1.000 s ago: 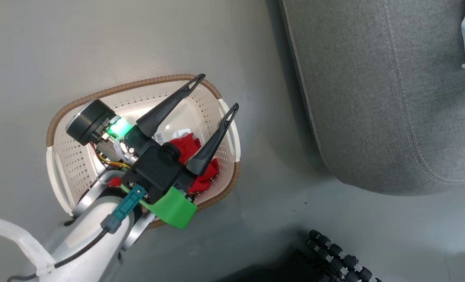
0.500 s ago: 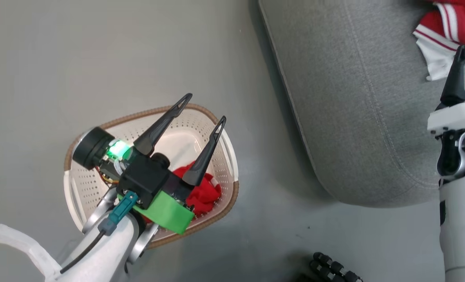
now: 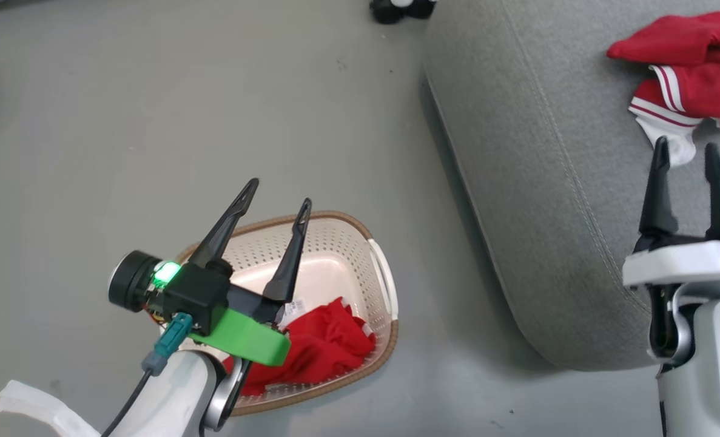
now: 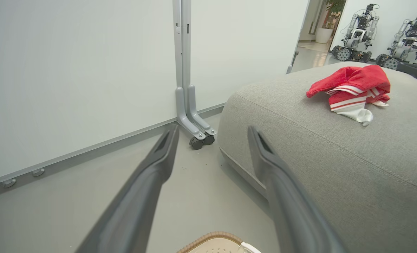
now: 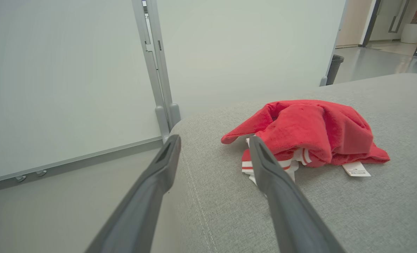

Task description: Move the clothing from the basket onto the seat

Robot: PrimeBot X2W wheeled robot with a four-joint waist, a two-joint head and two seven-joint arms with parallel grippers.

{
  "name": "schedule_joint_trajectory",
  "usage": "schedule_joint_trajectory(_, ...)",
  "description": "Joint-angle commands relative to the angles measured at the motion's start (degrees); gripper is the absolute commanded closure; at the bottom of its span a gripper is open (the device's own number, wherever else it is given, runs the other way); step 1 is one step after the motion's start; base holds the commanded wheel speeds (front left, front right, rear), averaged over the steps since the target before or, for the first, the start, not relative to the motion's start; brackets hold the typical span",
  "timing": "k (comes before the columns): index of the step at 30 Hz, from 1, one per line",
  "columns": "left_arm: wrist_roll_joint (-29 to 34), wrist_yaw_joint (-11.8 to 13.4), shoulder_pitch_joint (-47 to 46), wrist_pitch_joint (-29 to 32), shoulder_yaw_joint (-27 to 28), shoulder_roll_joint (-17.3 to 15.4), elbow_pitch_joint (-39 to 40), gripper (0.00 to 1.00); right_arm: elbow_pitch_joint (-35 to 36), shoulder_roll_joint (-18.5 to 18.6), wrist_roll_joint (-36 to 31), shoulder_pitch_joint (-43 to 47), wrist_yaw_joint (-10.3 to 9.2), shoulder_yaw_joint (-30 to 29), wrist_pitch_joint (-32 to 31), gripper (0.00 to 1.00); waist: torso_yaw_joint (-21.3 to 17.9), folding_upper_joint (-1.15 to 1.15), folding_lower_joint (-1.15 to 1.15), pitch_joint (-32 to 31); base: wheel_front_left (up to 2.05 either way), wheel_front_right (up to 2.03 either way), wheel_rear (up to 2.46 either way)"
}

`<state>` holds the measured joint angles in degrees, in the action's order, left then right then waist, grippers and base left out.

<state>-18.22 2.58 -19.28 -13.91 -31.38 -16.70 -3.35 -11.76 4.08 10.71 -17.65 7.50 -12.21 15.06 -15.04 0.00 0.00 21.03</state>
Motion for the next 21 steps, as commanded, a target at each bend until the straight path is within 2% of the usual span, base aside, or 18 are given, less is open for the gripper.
schedule_joint_trajectory(1, -0.6, 0.6, 1.3, -0.5, 0.8, 0.3, -0.7, 0.0, 1.1, -0.3, -0.7, 2.0, -0.02, 0.6, 0.1, 0.0, 4.7, 0.0, 0.0, -4.6, 0.0, 0.0, 0.0)
schedule_joint_trajectory(5, -1.3, 2.0, 2.9, -1.2, 3.4, 0.9, -2.1, 0.0, 4.5, -0.8, -1.3, 5.5, -0.02, 2.4, -1.2, 0.0, 7.2, 0.0, 0.0, -6.8, 0.0, 0.0, 0.0)
schedule_joint_trajectory(9, -1.5, 2.0, 4.1, -1.3, 6.3, 1.4, -2.4, 0.0, 8.1, -1.0, -1.5, 8.6, -0.02, 4.2, -3.1, 0.0, 9.6, 0.0, 0.0, -8.6, 0.0, 0.0, 0.0)
schedule_joint_trajectory(21, -0.4, -0.3, 10.2, -1.3, 16.9, 3.7, -3.2, 0.0, 16.1, -1.1, -1.8, 15.1, -0.02, 8.1, -9.0, 0.0, 14.6, 0.0, 0.0, -13.2, 0.0, 0.0, 0.0)
